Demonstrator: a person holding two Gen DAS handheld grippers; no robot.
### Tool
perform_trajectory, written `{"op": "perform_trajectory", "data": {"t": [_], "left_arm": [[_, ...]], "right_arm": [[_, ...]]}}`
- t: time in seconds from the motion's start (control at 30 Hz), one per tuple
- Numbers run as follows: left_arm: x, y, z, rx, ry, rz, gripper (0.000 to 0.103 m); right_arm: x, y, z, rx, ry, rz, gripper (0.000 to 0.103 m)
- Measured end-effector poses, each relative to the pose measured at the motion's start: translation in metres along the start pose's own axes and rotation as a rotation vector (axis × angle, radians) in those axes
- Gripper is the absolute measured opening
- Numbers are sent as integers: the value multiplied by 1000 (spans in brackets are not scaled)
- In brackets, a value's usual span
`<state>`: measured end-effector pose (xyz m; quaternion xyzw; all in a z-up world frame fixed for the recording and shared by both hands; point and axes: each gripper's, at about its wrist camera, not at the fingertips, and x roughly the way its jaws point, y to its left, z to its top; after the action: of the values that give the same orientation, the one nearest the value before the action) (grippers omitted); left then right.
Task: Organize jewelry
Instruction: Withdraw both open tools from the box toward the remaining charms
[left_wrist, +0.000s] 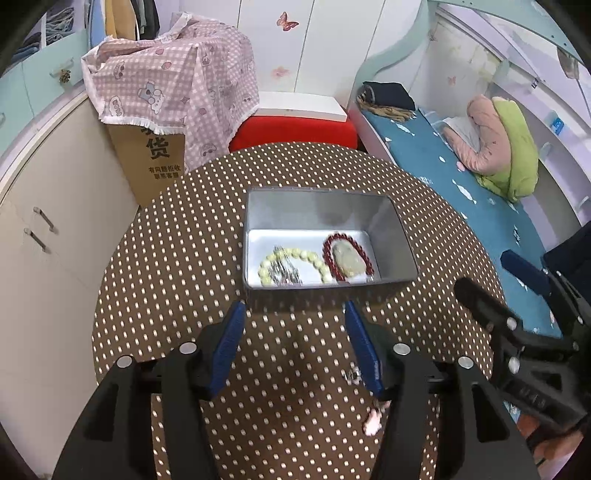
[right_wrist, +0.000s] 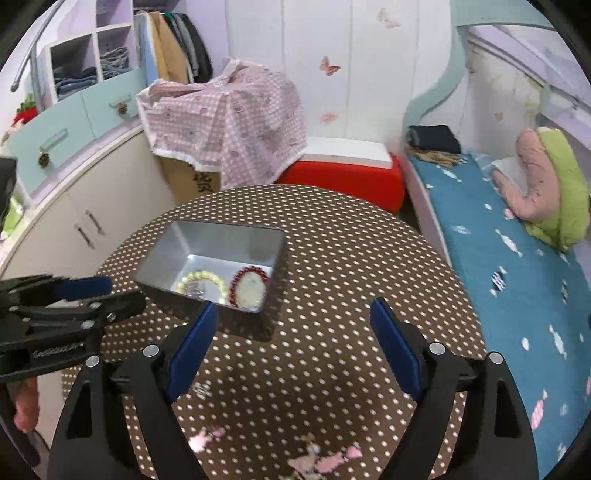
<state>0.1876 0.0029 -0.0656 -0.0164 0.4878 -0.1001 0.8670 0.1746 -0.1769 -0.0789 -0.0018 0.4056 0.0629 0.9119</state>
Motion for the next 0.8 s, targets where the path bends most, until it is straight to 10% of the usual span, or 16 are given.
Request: {"op": "perform_trajectory", "data": {"t": [0.8], "left_arm": [[8, -40, -98, 86, 88, -34, 61]], "right_arm": [[-36, -42, -109, 116, 38, -82, 83]]}}
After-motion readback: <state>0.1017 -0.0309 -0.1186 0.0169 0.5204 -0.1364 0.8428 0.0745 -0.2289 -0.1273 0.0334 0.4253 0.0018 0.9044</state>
